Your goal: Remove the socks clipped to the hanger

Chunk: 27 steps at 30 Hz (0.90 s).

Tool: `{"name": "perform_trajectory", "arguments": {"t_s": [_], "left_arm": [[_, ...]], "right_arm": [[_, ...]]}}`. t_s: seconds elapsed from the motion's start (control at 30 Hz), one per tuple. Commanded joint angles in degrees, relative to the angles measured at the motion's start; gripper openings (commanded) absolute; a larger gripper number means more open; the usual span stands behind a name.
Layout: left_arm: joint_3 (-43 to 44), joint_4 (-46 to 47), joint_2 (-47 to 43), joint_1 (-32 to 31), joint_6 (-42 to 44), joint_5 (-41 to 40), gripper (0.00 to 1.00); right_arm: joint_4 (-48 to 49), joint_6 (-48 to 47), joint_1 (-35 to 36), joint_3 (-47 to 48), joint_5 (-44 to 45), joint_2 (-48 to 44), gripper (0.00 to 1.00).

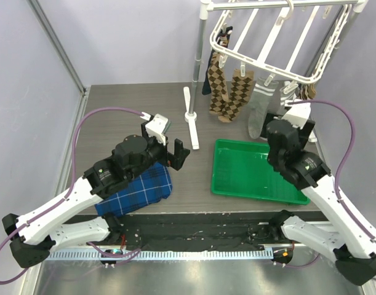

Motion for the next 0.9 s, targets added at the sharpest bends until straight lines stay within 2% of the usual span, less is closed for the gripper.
{"name": "perform_trajectory", "arguments": {"t_s": [0.0,0.13,0.27,0.3,0.5,0.73,0.87], "left_arm": [[1.2,1.4,-1.39,-0.06,0.79,0.4,1.0],[1.03,1.58,-1.4,-0.06,0.7,0.22,1.0],[1.2,1.58,-0.78,-0.14,0.7,0.75,1.0],[1.2,1.58,-0.78,-0.14,0.7,0.75,1.0],[1.12,1.58,-1.04,-0.06,0.79,0.84,1.0],[1.12,1.49,-0.69,-0.14,1.05,1.98,1.0],[1.2,1.4,-0.52,-0.06,1.4,2.25,1.0]], "right_arm": [[1.05,-5.7,-11.47,1.16,-12.01,1.49,0.83],[3.51,-6.66,-19.73,-0.16,-15.78,0.88,0.77],[5.71,-6.5,-31.84,0.36,-26.14,1.92,0.77],[5.89,-6.24,-33.79,0.63,-30.86,3.23,0.77],[10.96,-4.92,-45.22,-0.51,-43.11,5.79,0.76],[19.5,-4.65,-50.33,-3.41,-52.52,10.09,0.73],[25.65,-5.79,-50.78,-4.91,-56.57,11.68,0.65]]}}
